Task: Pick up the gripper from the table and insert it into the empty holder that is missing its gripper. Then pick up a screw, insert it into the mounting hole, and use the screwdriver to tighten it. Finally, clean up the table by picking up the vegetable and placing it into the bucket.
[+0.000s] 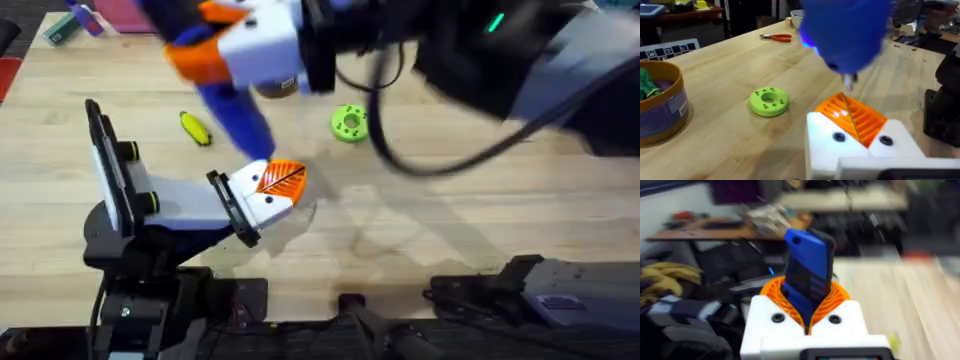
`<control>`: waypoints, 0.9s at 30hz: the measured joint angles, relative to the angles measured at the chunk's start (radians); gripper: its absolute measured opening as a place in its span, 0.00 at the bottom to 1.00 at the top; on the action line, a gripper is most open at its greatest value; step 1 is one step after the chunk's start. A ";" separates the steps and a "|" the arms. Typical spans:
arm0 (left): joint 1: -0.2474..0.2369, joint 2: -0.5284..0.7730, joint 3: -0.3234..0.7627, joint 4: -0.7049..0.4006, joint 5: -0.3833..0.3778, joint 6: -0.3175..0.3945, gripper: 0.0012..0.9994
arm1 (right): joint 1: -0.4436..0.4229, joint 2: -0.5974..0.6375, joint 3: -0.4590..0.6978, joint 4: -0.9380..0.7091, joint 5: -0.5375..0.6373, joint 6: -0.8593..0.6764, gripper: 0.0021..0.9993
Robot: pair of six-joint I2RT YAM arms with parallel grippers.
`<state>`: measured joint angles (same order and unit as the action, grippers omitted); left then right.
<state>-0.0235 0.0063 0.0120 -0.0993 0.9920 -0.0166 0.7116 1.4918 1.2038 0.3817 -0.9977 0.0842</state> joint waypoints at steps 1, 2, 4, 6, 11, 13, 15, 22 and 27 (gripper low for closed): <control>0.000 0.000 0.000 0.000 0.000 0.000 0.01 | -0.039 0.001 0.136 -0.353 0.110 -0.116 0.02; 0.000 0.000 0.000 0.000 0.000 0.000 0.01 | -0.052 0.001 0.181 -0.448 0.151 -0.153 0.02; 0.000 0.000 0.000 0.000 0.000 0.000 0.01 | -0.079 0.001 0.262 -0.591 0.232 -0.218 0.02; 0.000 0.000 0.000 0.000 0.000 0.000 0.01 | -0.109 0.000 0.332 -0.724 0.314 -0.290 0.02; 0.000 0.000 0.000 0.000 0.000 0.000 0.01 | -0.190 -0.024 0.391 -0.991 0.515 -0.501 0.02; 0.000 0.000 0.000 0.000 0.000 0.000 0.01 | -0.225 -0.031 0.392 -1.092 0.606 -0.597 0.02; 0.000 0.000 0.000 0.000 0.000 0.000 0.01 | -0.256 -0.032 0.392 -1.191 0.691 -0.696 0.02; 0.000 0.000 0.000 0.000 0.000 0.000 0.01 | -0.329 0.009 0.392 -1.459 0.886 -0.981 0.02; 0.000 0.000 0.000 0.000 0.000 0.000 0.01 | -0.381 0.107 0.381 -1.452 0.958 -1.069 0.02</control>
<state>-0.0235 0.0063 0.0120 -0.0992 0.9920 -0.0166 0.3307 1.5985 1.5850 -1.0704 -0.0395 -0.9848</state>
